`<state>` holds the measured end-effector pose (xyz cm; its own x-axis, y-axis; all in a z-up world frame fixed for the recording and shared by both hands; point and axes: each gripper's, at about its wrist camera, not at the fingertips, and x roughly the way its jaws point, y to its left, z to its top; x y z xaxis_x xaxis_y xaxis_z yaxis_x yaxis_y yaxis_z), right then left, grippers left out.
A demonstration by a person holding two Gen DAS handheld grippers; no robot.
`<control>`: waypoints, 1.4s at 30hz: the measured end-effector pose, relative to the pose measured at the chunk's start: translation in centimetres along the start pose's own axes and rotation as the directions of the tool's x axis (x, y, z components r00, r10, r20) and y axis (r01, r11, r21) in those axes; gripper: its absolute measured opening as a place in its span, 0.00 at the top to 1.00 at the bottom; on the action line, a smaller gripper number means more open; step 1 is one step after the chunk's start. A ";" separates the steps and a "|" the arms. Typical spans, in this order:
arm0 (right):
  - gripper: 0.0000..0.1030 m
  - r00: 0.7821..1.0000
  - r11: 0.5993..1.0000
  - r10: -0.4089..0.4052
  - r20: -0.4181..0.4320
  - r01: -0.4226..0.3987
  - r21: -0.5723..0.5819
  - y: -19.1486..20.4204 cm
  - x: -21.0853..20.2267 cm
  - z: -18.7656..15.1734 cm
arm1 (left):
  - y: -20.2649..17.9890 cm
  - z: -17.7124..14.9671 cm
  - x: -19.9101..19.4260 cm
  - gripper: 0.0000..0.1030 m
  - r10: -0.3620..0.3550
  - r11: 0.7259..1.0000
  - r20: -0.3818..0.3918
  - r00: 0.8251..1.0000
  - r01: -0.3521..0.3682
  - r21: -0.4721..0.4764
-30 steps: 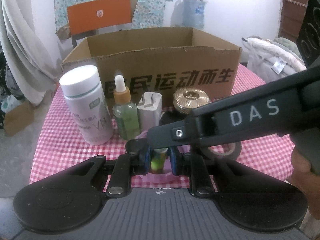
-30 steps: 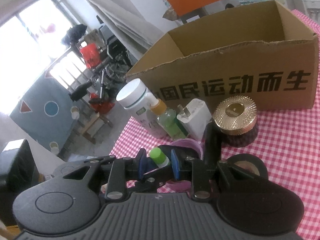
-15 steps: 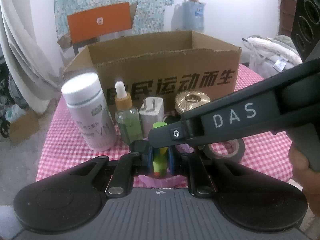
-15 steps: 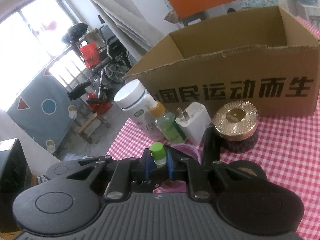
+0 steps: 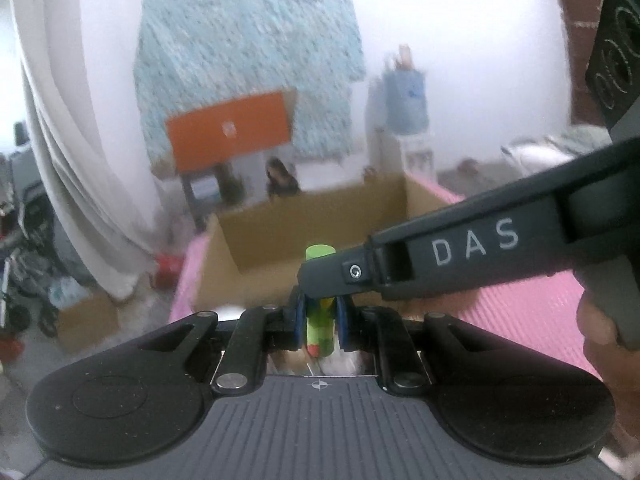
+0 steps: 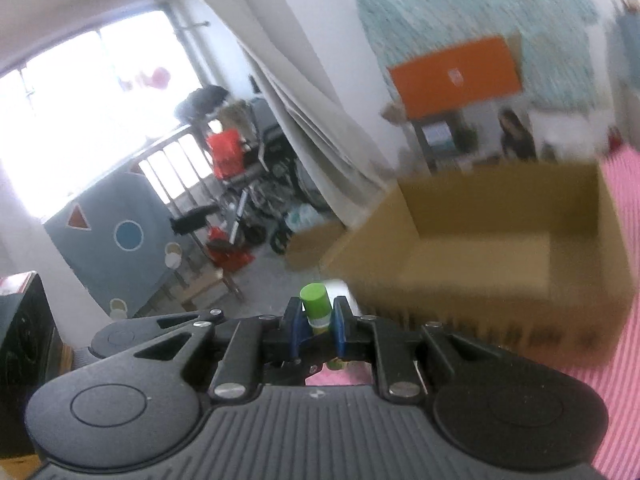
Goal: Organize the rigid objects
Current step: 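Carry the glue stick with the right gripper over the cardboard box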
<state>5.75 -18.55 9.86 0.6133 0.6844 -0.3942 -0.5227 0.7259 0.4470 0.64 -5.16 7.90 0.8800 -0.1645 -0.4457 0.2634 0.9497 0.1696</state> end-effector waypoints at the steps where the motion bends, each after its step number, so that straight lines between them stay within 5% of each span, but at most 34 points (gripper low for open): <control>1: 0.82 1.000 1.000 0.008 0.006 -0.008 -0.015 0.1 0.1 1.0 | 0.2 1.1 0.3 0.86 0.015 1.000 0.007 1.000 -0.015 -0.005; 5: 0.83 0.999 0.999 0.052 -0.018 -0.052 -0.004 -1.1 2.1 5.8 | 1.6 4.7 2.7 0.86 0.048 0.998 -0.024 0.999 -0.049 -0.050; 11: 0.83 0.984 0.993 0.078 -0.162 -0.062 0.104 -5.9 9.0 11.0 | 5.2 7.0 9.8 0.86 -0.010 0.986 -0.180 0.984 -0.021 -0.167; 22: 0.83 0.890 0.934 0.160 -0.427 0.004 0.358 -15.5 22.0 11.2 | 8.4 5.8 21.2 0.84 -0.018 0.980 -0.479 0.878 -0.080 -0.183; 25: 0.83 0.862 0.927 0.161 -0.480 0.035 0.373 -16.8 24.5 10.6 | 8.6 5.5 21.7 0.76 0.017 0.982 -0.502 0.865 -0.108 -0.153; 28: 0.84 0.833 0.929 0.133 -0.538 0.083 0.359 -17.8 27.1 9.8 | 9.3 5.4 21.4 0.67 -0.014 0.975 -0.498 0.867 -0.100 -0.201; 31: 0.84 0.827 0.936 0.103 -0.552 0.107 0.336 -17.8 28.4 9.3 | 9.6 5.6 21.0 0.62 -0.009 0.971 -0.487 0.873 -0.108 -0.212; 36: 0.83 0.851 0.935 0.099 -0.516 0.098 0.342 -17.5 27.4 10.4 | 9.8 6.3 19.3 0.56 -0.020 0.964 -0.440 0.898 -0.099 -0.246; 42: 0.82 0.911 0.946 0.100 -0.401 0.037 0.321 -16.3 20.1 12.9 | 10.1 7.3 15.1 0.51 -0.033 0.953 -0.347 0.937 -0.075 -0.294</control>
<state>34.26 -17.50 5.01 0.2689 0.7233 -0.6360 -0.2817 0.6906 0.6662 19.46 -0.04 9.33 0.6792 -0.0930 -0.7280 0.0685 0.9956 -0.0634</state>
